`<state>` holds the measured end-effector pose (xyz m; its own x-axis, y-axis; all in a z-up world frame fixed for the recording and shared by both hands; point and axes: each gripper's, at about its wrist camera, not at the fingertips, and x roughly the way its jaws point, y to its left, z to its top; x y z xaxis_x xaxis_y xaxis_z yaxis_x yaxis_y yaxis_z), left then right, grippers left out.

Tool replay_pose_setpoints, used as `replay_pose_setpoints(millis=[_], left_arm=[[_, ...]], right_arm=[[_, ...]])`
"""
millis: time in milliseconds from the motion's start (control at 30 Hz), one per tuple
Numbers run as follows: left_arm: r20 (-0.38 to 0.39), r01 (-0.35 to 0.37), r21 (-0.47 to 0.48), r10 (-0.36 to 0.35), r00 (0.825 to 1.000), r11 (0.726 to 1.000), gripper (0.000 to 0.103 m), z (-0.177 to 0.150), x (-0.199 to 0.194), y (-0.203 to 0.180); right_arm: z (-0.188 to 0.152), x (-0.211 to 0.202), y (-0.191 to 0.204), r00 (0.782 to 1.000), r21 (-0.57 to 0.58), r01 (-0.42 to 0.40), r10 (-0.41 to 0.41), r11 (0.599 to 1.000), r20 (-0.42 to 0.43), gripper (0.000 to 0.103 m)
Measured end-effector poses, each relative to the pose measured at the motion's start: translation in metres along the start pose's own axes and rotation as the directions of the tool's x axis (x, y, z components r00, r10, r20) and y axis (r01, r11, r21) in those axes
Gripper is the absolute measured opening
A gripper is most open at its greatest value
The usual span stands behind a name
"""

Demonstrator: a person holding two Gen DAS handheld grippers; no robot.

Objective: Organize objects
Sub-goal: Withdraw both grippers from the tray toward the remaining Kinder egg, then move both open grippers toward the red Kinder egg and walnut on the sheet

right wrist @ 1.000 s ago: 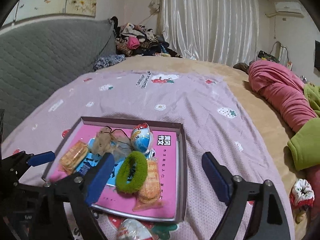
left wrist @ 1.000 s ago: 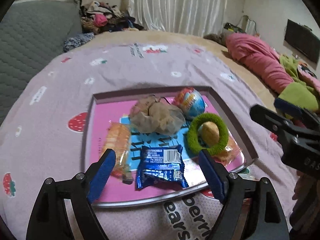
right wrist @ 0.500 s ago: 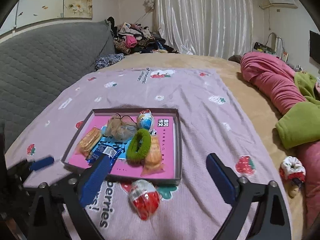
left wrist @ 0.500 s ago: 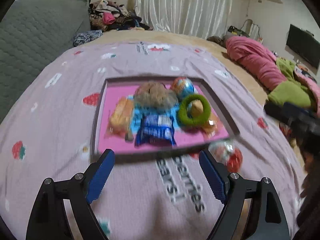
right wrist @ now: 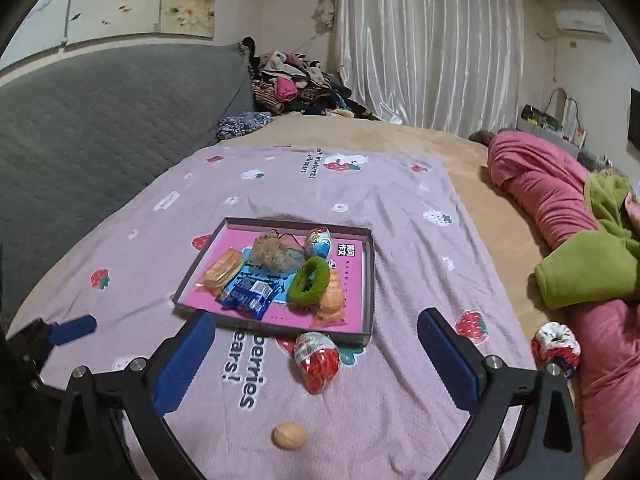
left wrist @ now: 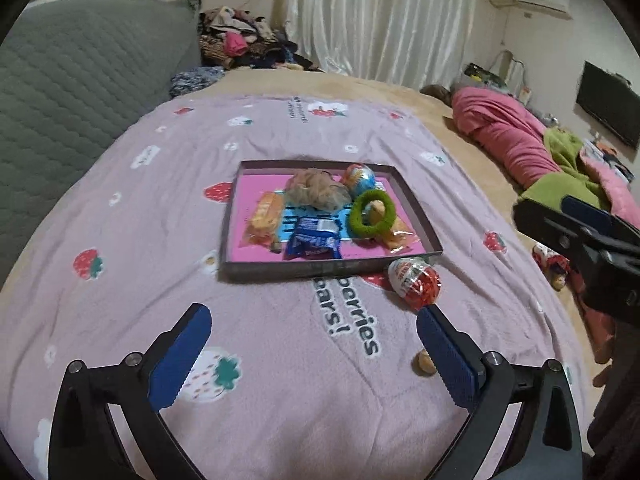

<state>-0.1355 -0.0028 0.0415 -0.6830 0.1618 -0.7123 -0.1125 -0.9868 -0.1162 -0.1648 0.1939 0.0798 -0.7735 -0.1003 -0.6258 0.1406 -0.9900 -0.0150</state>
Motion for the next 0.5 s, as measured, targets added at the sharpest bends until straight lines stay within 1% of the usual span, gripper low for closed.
replay_pose_setpoints(millis=[100, 200, 267, 333, 400, 500], left_arm=[[0.011, -0.026, -0.012, 0.026, 1.000, 1.000, 0.103, -0.005, -0.016, 0.004], [0.011, -0.032, -0.009, 0.032, 0.999, 0.999, 0.103, -0.011, -0.030, 0.003], [0.018, -0.047, -0.007, 0.047, 0.999, 0.999, 0.103, -0.015, -0.039, 0.000], [0.025, -0.046, -0.011, 0.046, 0.999, 0.999, 0.103, -0.017, -0.047, -0.002], [0.018, -0.042, -0.008, 0.042, 0.999, 0.999, 0.103, -0.019, -0.052, -0.004], [0.034, -0.059, 0.005, 0.059, 0.998, 0.998, 0.103, -0.022, -0.064, -0.010]], right_arm=[[-0.002, -0.016, 0.003, 1.000, -0.003, -0.008, 0.008, 1.000, 0.006, 0.102], [-0.002, -0.030, 0.004, 1.000, -0.008, -0.020, 0.020, 1.000, 0.008, 0.102], [-0.001, -0.034, 0.005, 1.000, -0.021, -0.025, 0.025, 0.999, -0.007, 0.102], [-0.002, -0.039, 0.007, 1.000, -0.038, -0.004, 0.003, 0.999, -0.022, 0.102], [-0.002, -0.045, 0.006, 1.000, -0.037, 0.002, -0.003, 0.999, -0.017, 0.102], [-0.001, -0.059, 0.006, 1.000, -0.025, -0.008, 0.008, 1.000, -0.001, 0.102]])
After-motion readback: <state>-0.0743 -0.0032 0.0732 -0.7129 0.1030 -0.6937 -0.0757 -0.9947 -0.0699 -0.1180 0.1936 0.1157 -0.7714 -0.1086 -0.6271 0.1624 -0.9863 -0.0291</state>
